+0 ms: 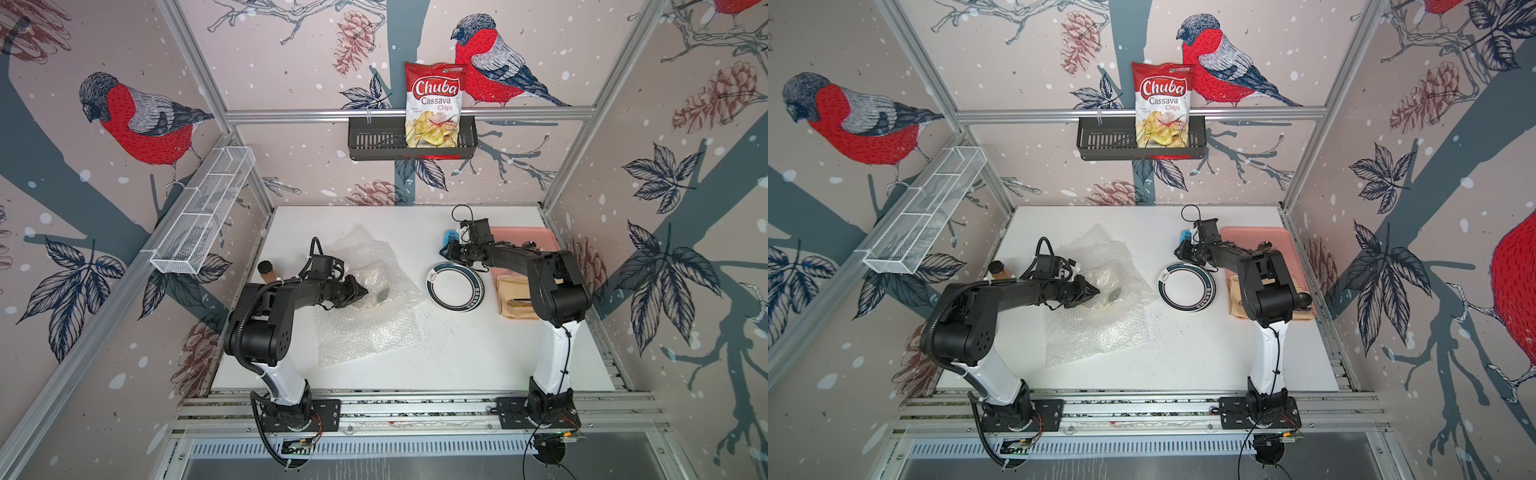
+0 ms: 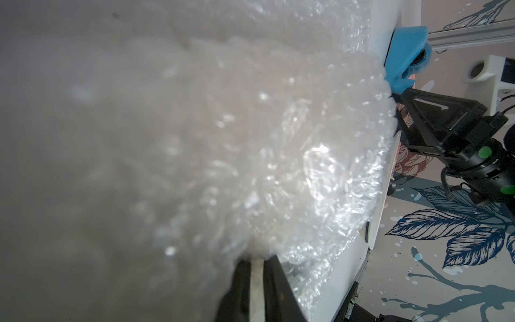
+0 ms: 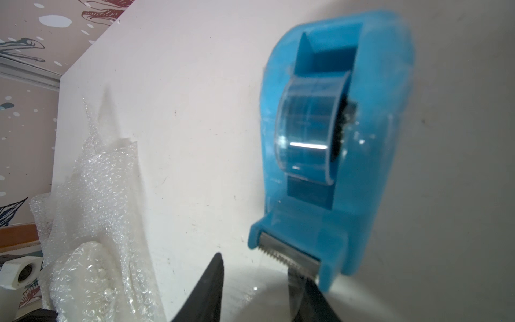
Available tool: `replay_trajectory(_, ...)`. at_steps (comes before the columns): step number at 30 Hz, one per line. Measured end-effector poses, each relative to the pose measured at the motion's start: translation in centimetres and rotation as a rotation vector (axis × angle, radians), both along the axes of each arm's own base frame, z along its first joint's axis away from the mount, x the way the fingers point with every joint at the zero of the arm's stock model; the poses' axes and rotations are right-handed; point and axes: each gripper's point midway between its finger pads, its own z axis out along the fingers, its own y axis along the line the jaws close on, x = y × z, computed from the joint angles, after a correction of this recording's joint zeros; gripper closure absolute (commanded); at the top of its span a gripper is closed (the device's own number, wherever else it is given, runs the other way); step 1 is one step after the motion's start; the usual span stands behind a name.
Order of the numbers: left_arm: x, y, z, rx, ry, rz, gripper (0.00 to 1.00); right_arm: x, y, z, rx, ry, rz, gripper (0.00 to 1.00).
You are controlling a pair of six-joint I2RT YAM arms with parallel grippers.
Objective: Wrap dinner plates in bubble wrap
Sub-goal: Pull the tape from the tape cutter.
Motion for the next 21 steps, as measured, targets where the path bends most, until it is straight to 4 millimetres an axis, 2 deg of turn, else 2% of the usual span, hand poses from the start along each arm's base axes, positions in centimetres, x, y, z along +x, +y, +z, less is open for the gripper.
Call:
replay_trajectory(7, 0.04, 0.00, 0.05, 0.001, 0.003, 0.000, 0.86, -0.39, -0.74, 0.06, 0.004, 0.002, -0.019, 0.67)
replay_trajectory(21, 0.03, 0.03, 0.06, 0.006, 0.005, -0.003, 0.86, -0.50, -0.70, 0.03, 0.052, -0.001, -0.041, 0.91)
